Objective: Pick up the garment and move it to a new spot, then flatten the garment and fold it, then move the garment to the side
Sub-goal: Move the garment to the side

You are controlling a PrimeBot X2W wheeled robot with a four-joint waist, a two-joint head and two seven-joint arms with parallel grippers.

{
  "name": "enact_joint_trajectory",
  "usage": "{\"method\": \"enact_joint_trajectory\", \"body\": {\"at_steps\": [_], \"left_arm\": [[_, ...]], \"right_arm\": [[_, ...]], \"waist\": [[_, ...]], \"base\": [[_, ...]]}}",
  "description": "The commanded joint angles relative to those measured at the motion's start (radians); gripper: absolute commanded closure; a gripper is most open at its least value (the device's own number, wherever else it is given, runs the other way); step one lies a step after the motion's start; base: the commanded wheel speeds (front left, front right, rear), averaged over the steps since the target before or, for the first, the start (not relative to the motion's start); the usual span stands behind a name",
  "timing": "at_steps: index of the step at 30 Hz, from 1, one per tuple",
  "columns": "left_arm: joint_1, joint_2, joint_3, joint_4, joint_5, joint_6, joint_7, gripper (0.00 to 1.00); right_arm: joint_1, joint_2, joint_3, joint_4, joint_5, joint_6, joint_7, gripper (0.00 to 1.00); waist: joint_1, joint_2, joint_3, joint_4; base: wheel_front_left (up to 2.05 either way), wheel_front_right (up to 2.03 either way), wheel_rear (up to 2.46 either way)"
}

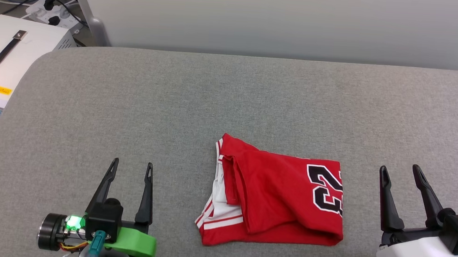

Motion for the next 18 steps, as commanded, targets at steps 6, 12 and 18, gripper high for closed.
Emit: {"method": "enact_joint_trajectory", "body": {"at_steps": [6,12,18], "left_arm": [[0.009,-0.007,0.005,0.004,0.011,-0.001,-0.006,0.00],[0.003,-0.010,0.007,0.007,0.013,-0.002,-0.006,0.00],[-0.009,-0.014,0.005,0.007,0.017,-0.003,-0.006,0.00]], "right_arm": [[0.000,0.000,0.001,-0.005,-0.012,0.000,-0.009,0.00],[-0.053,-0.037,-0.017,-0.010,-0.012,0.000,-0.009,0.00],[-0.167,-0.137,-0.010,-0.017,0.024,0.000,0.043,0.00]], "waist": [[0.0000,0.0000,0.000,0.006],[0.0000,0.0000,0.006,0.014],[0.0000,0.0000,0.031,0.018]], "base": [[0.00,0.00,0.00],[0.00,0.00,0.00],[0.00,0.00,0.00]]}}
